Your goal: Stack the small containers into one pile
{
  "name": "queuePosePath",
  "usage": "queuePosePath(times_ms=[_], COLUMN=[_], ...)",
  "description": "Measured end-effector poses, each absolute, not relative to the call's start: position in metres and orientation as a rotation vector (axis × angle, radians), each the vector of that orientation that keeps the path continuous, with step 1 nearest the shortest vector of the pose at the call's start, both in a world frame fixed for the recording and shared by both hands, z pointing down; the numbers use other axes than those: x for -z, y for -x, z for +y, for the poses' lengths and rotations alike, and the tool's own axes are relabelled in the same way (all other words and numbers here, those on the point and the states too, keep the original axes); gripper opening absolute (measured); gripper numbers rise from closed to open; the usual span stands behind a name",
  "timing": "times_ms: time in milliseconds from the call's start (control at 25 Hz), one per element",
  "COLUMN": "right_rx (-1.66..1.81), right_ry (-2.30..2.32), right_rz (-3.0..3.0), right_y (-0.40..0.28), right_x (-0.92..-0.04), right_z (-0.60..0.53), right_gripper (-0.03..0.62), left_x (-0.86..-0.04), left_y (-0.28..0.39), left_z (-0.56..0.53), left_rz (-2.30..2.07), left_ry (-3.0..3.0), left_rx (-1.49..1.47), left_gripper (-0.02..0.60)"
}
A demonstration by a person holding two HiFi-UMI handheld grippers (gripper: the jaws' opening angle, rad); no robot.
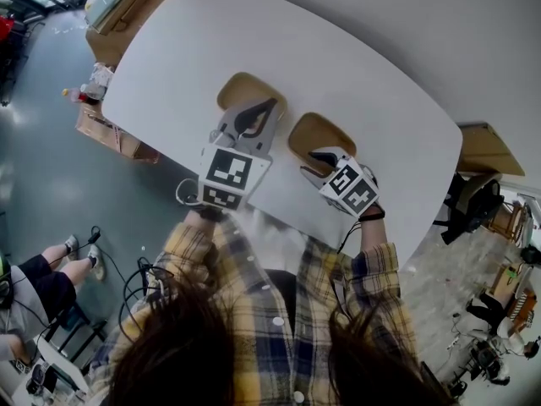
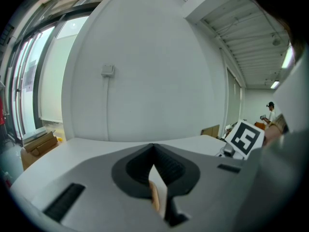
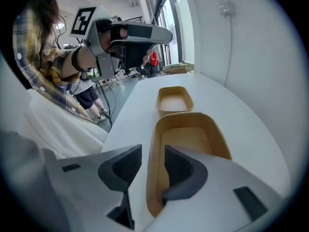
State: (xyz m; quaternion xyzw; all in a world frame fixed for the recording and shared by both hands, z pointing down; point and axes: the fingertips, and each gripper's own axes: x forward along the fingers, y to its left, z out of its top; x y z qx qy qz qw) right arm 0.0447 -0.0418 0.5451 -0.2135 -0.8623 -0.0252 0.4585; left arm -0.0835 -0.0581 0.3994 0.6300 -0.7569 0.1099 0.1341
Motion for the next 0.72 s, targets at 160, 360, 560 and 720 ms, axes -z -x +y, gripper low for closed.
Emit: queuePosePath(times_ms=[160,360,560,720], right_rx=[0.017,-0.038,-0.162,-0.193], right_ry=[0.464,0.391,0.404,0.292], right_rz=[-2.2,-2.292,-2.349,-2.382], right_y=[-0.037,-0.014,0.013,0.043], right_x=[-0.524,-0.495,-0.481,-0.481], right_z=[-0.048,-0.048,-0.02,-0.019], right_gripper=[0.137,0.137,0.137,0.137], left_x=[-0.4,-0.403,-0.406,-0.411], left_y=[0.087,0.1,0.117,0.134], left_z=[-0.059,-0.06,-0.056,-0.05], left_rz=[-2.195,-2.196,-2.196,-2.194], left_ry=[-1.825,-1.81,-1.798,-1.786], left_rx=[-0.315,-0.318,-0.319,-0.323], left_gripper=[0.017,0.017,0.017,0.017])
